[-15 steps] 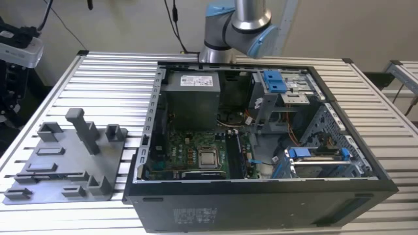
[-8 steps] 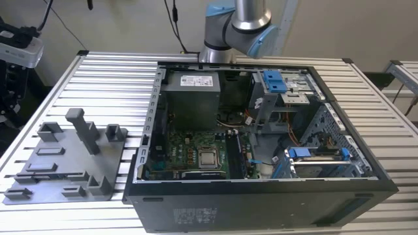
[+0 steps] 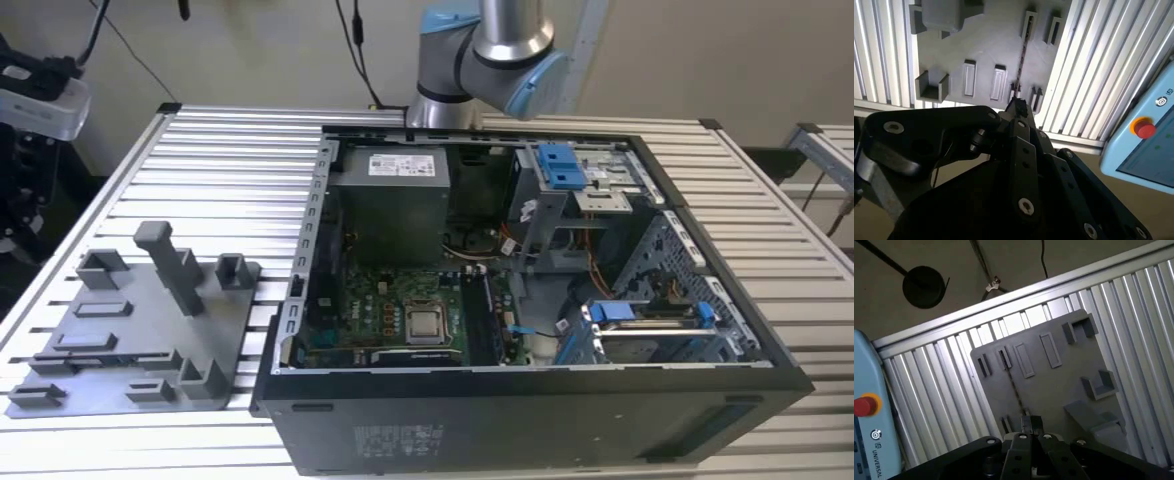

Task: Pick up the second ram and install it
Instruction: 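Pick up the second ram and move it above second insertion slot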

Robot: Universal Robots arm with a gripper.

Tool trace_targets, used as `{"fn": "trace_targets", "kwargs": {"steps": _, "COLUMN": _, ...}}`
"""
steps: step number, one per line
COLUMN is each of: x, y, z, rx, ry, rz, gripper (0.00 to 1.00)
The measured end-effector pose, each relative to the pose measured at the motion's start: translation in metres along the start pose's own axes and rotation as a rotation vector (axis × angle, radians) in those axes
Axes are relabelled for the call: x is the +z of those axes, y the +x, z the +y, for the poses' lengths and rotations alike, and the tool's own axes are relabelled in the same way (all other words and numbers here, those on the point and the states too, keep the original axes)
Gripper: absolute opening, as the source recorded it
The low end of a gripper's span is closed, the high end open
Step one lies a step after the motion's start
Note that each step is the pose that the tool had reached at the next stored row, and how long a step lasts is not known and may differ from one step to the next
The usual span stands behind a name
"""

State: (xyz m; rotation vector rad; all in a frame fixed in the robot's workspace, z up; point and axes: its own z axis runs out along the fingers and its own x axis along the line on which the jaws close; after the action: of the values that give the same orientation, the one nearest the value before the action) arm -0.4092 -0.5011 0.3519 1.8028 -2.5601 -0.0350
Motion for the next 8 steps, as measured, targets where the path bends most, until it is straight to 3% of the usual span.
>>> {"fn": "trace_targets", "kwargs": {"steps": 3, "x": 0.003, "y": 0.0, "z": 0.0, "rx": -0.013, "ry": 0.0133, "rz": -0.0046, "gripper": 0.11}}
{"fn": "trace_targets", "kwargs": {"steps": 8, "x": 0.0033, "y": 0.0, "z": 0.0, "rx": -0.014, "ry": 0.014, "rz": -0.0047, "gripper": 0.11}}
